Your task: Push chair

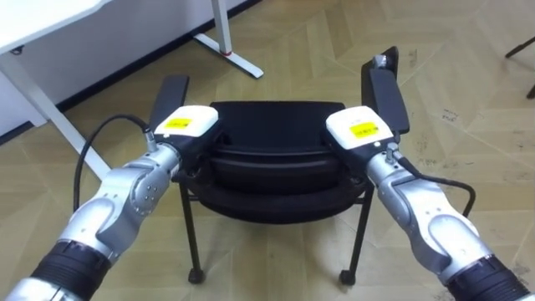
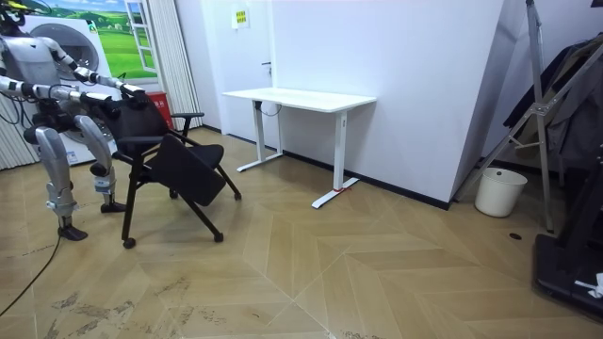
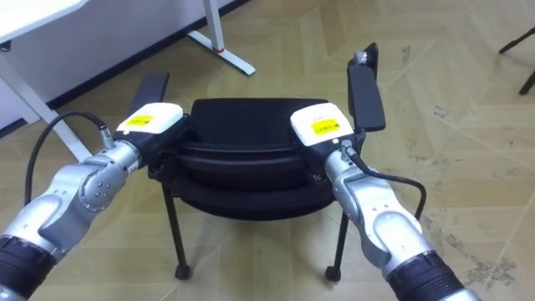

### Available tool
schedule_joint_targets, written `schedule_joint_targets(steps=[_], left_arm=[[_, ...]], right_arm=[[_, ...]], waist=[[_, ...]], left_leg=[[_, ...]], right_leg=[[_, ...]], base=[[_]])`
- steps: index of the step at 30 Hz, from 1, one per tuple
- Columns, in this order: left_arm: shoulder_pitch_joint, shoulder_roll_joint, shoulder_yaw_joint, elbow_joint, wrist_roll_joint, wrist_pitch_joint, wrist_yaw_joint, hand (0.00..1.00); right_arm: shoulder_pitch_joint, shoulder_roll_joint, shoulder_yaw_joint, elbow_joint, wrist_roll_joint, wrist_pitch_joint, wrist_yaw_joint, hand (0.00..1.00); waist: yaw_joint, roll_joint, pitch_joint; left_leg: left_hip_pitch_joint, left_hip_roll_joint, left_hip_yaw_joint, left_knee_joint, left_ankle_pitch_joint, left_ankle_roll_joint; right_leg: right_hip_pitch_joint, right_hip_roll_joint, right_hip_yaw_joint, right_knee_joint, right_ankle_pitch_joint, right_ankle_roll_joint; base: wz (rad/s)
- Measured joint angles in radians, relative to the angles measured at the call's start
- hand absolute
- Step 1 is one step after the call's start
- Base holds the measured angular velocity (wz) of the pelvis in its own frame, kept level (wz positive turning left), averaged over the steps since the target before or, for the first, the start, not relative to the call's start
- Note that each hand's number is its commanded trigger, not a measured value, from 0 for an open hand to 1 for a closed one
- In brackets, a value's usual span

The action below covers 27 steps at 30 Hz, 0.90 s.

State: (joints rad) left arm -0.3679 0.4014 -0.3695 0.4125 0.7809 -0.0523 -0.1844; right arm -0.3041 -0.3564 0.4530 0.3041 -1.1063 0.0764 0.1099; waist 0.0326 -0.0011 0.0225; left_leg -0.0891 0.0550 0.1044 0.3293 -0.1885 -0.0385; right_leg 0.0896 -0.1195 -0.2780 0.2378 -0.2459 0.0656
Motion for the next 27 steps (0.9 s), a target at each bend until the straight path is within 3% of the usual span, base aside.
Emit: schedule_joint_targets(steps=[6, 10, 13, 16, 18, 19, 21, 22, 23, 24, 25, 26, 27], left_arm=[[-0.011, 0.000, -0.002, 0.003, 0.002, 0.000, 0.000, 1.00], [-0.067, 0.001, -0.019, 0.065, -0.001, -0.007, 0.001, 1.00], [-0.132, -0.001, -0.033, 0.132, 0.000, -0.022, 0.008, 1.00], [-0.188, -0.009, -0.039, 0.210, 0.000, -0.046, 0.035, 1.00], [-0.205, -0.008, -0.043, 0.235, -0.001, -0.051, 0.064, 1.00], [-0.221, -0.011, -0.049, 0.257, -0.004, -0.051, 0.079, 1.00], [-0.243, -0.032, -0.056, 0.322, -0.004, -0.060, 0.118, 1.00], [-0.252, -0.046, -0.068, 0.355, -0.004, -0.061, 0.142, 1.00], [-0.255, -0.056, -0.078, 0.369, -0.004, -0.062, 0.156, 1.00], [-0.254, -0.059, -0.084, 0.377, -0.005, -0.062, 0.164, 1.00], [-0.253, -0.070, -0.095, 0.397, -0.014, -0.063, 0.186, 1.00], [-0.251, -0.078, -0.106, 0.408, -0.034, -0.062, 0.207, 1.00], [-0.249, -0.082, -0.107, 0.413, -0.039, -0.063, 0.216, 1.00]], right_arm=[[-0.004, 0.000, -0.001, 0.004, 0.001, 0.000, -0.002, 1.00], [-0.054, 0.010, 0.009, 0.083, 0.034, -0.015, -0.031, 1.00], [-0.113, 0.011, 0.012, 0.158, 0.064, -0.043, -0.056, 1.00], [-0.159, 0.011, 0.013, 0.221, 0.082, -0.069, -0.085, 1.00], [-0.191, 0.014, 0.019, 0.265, 0.098, -0.090, -0.104, 1.00], [-0.210, 0.015, 0.020, 0.292, 0.107, -0.105, -0.117, 1.00], [-0.234, 0.018, 0.023, 0.354, 0.112, -0.132, -0.143, 1.00], [-0.242, 0.022, 0.026, 0.395, 0.122, -0.144, -0.159, 1.00], [-0.241, 0.025, 0.027, 0.420, 0.127, -0.151, -0.176, 1.00], [-0.241, 0.027, 0.029, 0.430, 0.128, -0.151, -0.185, 1.00], [-0.241, 0.023, 0.038, 0.441, 0.140, -0.151, -0.199, 1.00], [-0.242, 0.012, 0.050, 0.443, 0.153, -0.151, -0.214, 1.00], [-0.243, 0.006, 0.055, 0.445, 0.155, -0.151, -0.226, 1.00]], waist=[[-0.001, -0.005, 0.0014], [-0.002, -0.018, 0.0099], [-0.007, -0.034, 0.0212], [-0.025, -0.035, 0.0233], [-0.024, -0.039, 0.0262], [-0.028, -0.041, 0.0268], [-0.031, -0.046, 0.0309], [-0.028, -0.059, 0.0336], [-0.025, -0.066, 0.0370], [-0.019, -0.075, 0.0385], [0.001, -0.089, 0.0447], [0.002, -0.077, 0.0459], [0.002, -0.065, 0.0486]], left_leg=[[-0.008, 0.002, -0.001, 0.014, 0.000, 0.000], [-0.033, 0.010, -0.005, 0.050, 0.000, 0.000], [-0.078, 0.021, -0.012, 0.093, -0.001, -0.001], [-0.136, 0.027, -0.019, 0.155, -0.001, -0.002], [-0.179, 0.039, -0.006, 0.230, -0.001, -0.002], [-0.223, 0.044, -0.009, 0.309, 0.000, -0.002], [-0.302, 0.071, 0.002, 0.474, 0.039, 0.001], [-0.366, 0.082, -0.001, 0.586, 0.117, 0.008], [-0.428, 0.095, -0.002, 0.675, 0.241, 0.010], [-0.457, 0.095, -0.002, 0.707, 0.310, 0.018], [-0.500, 0.097, -0.004, 0.746, 0.412, 0.022], [-0.514, 0.102, 0.007, 0.740, 0.426, 0.021], [-0.514, 0.102, 0.016, 0.730, 0.409, 0.033]], right_leg=[[-0.004, 0.000, -0.003, 0.007, -0.002, -0.001], [-0.028, -0.004, -0.017, 0.063, -0.023, -0.010], [-0.077, -0.010, -0.035, 0.138, -0.062, -0.023], [-0.126, -0.020, -0.057, 0.221, -0.101, -0.034], [-0.161, -0.026, -0.056, 0.291, -0.132, -0.048], [-0.182, -0.036, -0.062, 0.350, -0.167, -0.057], [-0.194, -0.046, -0.078, 0.429, -0.218, -0.080], [-0.192, -0.061, -0.083, 0.469, -0.244, -0.089], [-0.191, -0.068, -0.085, 0.498, -0.261, -0.101], [-0.192, -0.073, -0.085, 0.511, -0.264, -0.102], [-0.194, -0.083, -0.087, 0.534, -0.274, -0.115], [-0.194, -0.087, -0.098, 0.557, -0.286, -0.130], [-0.195, -0.086, -0.103, 0.567, -0.292, -0.135]], base=[[0.01], [0.10], [0.21], [0.29], [0.09], [0.24], [0.28], [0.24], [0.21], [0.07], [0.04], [0.04], [0.09]])
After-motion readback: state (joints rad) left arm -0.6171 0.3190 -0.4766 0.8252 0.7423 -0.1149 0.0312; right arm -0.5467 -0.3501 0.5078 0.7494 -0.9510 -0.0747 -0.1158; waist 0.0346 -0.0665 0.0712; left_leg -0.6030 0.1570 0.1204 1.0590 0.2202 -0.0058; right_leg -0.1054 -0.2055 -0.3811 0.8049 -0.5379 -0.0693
